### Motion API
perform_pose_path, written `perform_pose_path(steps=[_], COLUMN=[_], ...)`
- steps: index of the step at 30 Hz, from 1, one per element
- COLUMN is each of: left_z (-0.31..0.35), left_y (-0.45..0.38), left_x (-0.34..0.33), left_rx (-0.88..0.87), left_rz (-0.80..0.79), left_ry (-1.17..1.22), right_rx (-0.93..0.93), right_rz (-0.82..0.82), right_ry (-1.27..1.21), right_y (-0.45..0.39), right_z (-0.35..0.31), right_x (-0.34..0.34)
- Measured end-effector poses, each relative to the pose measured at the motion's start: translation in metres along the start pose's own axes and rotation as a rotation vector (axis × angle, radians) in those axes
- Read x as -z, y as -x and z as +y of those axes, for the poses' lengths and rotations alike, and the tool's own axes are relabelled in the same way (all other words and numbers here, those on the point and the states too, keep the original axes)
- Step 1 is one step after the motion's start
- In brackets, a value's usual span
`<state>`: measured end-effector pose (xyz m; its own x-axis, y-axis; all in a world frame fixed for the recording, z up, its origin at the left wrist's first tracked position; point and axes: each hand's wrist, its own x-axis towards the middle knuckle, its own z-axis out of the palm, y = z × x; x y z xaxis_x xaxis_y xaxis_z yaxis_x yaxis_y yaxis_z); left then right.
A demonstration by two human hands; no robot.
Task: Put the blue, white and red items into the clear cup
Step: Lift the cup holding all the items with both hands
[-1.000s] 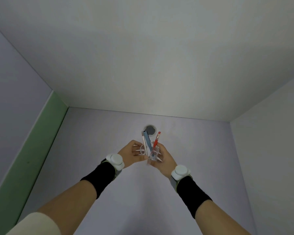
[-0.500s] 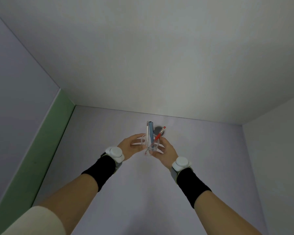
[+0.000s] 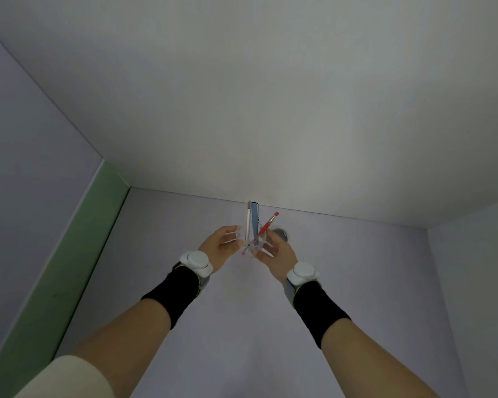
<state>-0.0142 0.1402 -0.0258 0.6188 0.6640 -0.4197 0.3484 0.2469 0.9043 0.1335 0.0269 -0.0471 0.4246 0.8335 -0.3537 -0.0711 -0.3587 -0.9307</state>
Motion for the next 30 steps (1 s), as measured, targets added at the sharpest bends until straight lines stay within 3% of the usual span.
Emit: perform_pose_path(steps=[30], left_z=[-0.018], left_y=[-0.041], left_x=[0.020], left_rx=[-0.009], left_rz=[-0.003], left_ry=[-0.111], right_rx=[-0.031], right_rz=[0.025], right_ry=[-0.011], right_y=[-0.050], right_z=[0.020], right_x=[-0.026])
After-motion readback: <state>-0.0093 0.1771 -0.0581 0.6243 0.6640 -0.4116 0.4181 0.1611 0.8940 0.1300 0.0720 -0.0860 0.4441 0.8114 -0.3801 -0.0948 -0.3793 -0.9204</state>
